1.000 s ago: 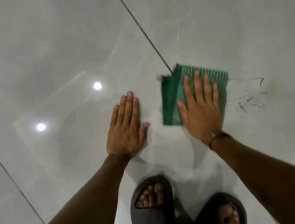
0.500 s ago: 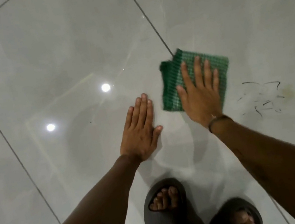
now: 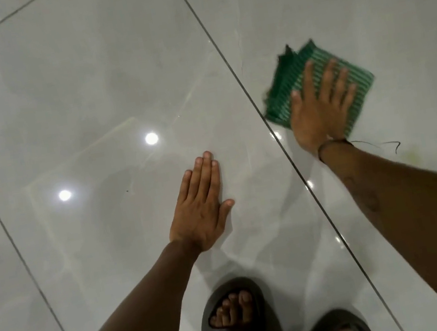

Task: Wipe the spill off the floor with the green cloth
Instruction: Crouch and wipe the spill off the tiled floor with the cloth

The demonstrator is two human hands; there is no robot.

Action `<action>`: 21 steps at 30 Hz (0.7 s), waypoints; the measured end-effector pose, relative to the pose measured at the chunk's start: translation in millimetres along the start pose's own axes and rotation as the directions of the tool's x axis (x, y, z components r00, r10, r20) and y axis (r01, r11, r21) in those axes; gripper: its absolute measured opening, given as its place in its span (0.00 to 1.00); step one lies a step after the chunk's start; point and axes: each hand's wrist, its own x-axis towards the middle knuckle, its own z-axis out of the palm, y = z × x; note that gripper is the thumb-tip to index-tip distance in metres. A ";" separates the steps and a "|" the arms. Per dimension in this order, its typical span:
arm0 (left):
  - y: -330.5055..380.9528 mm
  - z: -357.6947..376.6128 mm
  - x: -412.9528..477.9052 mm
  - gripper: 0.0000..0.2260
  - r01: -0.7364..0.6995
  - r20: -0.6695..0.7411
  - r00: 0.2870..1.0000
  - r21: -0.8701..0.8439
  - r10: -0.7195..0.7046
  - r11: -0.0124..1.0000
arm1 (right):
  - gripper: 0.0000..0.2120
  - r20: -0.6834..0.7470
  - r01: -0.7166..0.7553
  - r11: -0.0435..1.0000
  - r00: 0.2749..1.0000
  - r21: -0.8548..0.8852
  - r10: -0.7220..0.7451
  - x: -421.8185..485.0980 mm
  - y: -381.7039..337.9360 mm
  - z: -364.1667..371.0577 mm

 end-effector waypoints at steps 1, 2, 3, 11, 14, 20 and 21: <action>0.3 0.0 -0.2 0.36 -0.001 0.003 1.000 0.001 0.001 1.000 | 0.35 0.008 0.038 0.999 0.999 -0.002 -0.038 9.2 -17.9 -0.4; 0.1 -0.6 -0.3 0.36 -0.002 0.005 1.000 0.001 0.002 1.000 | 0.34 0.030 0.103 0.995 0.994 -0.011 -0.102 11.8 -34.9 2.3; -0.3 -1.8 -0.4 0.36 0.001 0.013 1.000 -0.004 0.000 1.000 | 0.34 0.059 0.189 0.982 0.981 -0.025 -0.187 6.7 -48.7 4.9; 1.0 -4.0 -0.9 0.36 0.005 0.035 0.999 -0.025 -0.005 1.000 | 0.34 0.129 0.282 0.956 0.954 -0.075 -0.272 -43.4 12.7 5.4; 3.4 -6.4 -0.3 0.36 0.006 0.054 0.999 -0.022 -0.004 1.000 | 0.34 0.044 0.046 0.999 0.998 -0.018 -0.045 2.4 -10.5 -5.8; -0.3 -8.8 0.2 0.36 0.011 0.085 0.996 -0.031 -0.009 0.999 | 0.34 0.119 0.448 0.894 0.888 0.005 -0.445 28.7 -123.3 6.1; 1.0 -9.0 0.9 0.36 0.013 0.093 0.996 -0.024 -0.011 1.000 | 0.33 0.131 0.534 0.845 0.840 -0.025 -0.527 13.8 -127.4 9.7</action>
